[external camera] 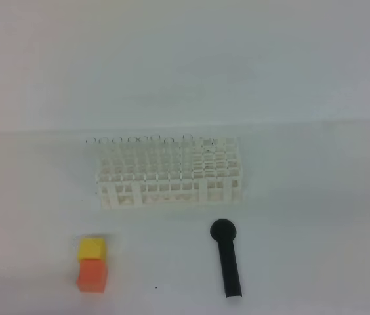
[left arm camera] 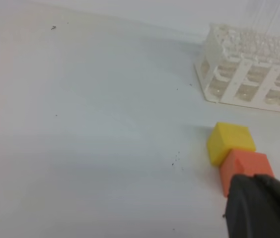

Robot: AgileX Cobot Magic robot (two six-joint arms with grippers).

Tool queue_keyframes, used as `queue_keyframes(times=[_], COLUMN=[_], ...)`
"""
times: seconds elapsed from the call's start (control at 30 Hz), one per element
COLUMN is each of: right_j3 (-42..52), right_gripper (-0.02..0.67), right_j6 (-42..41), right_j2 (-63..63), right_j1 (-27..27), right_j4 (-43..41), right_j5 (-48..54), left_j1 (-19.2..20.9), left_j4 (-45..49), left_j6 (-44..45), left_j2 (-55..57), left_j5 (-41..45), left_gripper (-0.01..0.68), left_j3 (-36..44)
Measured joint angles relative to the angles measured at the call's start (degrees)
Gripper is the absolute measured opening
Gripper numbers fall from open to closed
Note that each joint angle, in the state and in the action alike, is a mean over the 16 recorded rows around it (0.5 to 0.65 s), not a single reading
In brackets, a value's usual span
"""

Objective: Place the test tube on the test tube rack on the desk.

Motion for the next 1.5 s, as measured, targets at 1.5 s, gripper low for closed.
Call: queue_keyframes(times=[1.5], right_j3=[30.4], right_gripper=[-0.001], right_j6=[42.7], right_j2=[-16.7], right_j1=[0.0], right_j4=[-42.2], right_j5=[1.1], left_j1=[0.0], left_j4=[-0.2], left_j6=[0.0], left_j2=[-0.1], left_j5=[0.0], left_gripper=[-0.001], left_j3=[-0.9])
